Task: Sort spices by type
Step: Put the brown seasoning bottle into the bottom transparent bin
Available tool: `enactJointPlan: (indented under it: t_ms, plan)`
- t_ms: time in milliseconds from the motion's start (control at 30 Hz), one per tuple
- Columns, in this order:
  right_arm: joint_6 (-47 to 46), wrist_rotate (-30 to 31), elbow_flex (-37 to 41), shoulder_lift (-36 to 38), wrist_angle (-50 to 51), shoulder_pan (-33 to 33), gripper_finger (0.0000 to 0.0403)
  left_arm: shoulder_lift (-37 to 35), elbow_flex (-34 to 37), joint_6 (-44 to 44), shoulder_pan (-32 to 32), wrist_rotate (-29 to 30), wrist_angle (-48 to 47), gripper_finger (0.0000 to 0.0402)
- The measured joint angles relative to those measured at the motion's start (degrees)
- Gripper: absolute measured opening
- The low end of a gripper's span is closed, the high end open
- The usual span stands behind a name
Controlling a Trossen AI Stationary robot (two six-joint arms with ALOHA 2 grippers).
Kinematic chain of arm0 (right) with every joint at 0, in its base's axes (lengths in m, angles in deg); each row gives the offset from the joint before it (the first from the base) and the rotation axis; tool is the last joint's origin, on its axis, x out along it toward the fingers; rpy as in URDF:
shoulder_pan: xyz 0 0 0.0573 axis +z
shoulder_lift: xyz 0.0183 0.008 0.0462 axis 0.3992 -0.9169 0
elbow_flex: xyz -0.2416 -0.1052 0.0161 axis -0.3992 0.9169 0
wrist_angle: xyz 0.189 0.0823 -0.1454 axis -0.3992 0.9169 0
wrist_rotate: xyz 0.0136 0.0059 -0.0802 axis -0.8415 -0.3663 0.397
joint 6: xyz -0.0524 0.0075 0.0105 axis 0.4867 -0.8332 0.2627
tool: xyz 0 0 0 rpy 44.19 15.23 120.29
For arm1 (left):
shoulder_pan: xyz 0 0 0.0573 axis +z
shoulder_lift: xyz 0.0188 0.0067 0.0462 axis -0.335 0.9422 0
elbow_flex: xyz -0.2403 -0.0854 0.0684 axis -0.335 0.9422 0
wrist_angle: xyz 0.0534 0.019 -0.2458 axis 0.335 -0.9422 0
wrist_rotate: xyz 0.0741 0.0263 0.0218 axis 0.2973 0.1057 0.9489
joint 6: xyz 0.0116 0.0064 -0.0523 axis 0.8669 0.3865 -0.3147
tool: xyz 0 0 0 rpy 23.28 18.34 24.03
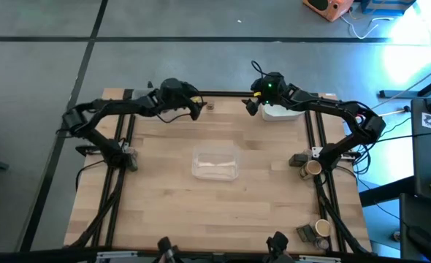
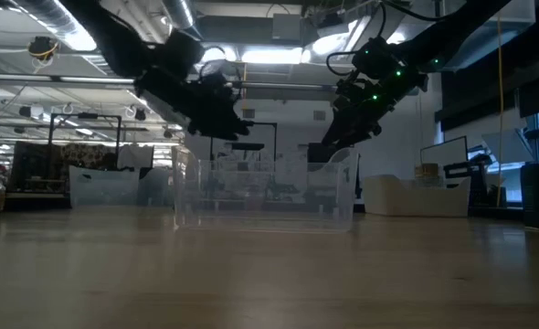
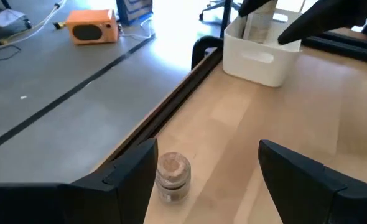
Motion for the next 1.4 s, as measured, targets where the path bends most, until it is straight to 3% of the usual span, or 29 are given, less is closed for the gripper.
enactJointPlan:
  t_ms: [500, 1400]
  plan:
    - [0.17, -0.02, 0.00, 0.00, 0.00, -0.02, 0.0351, 16.55, -15.16, 5.49, 0.60, -0.23, -10.76, 0.0262]
    - [0.44, -0.02, -0.02, -3.97, -2.20, 0.00, 0.0351, 25.67, -16.19, 8.95, 2.95, -1.35, -6.10, 0.0260]
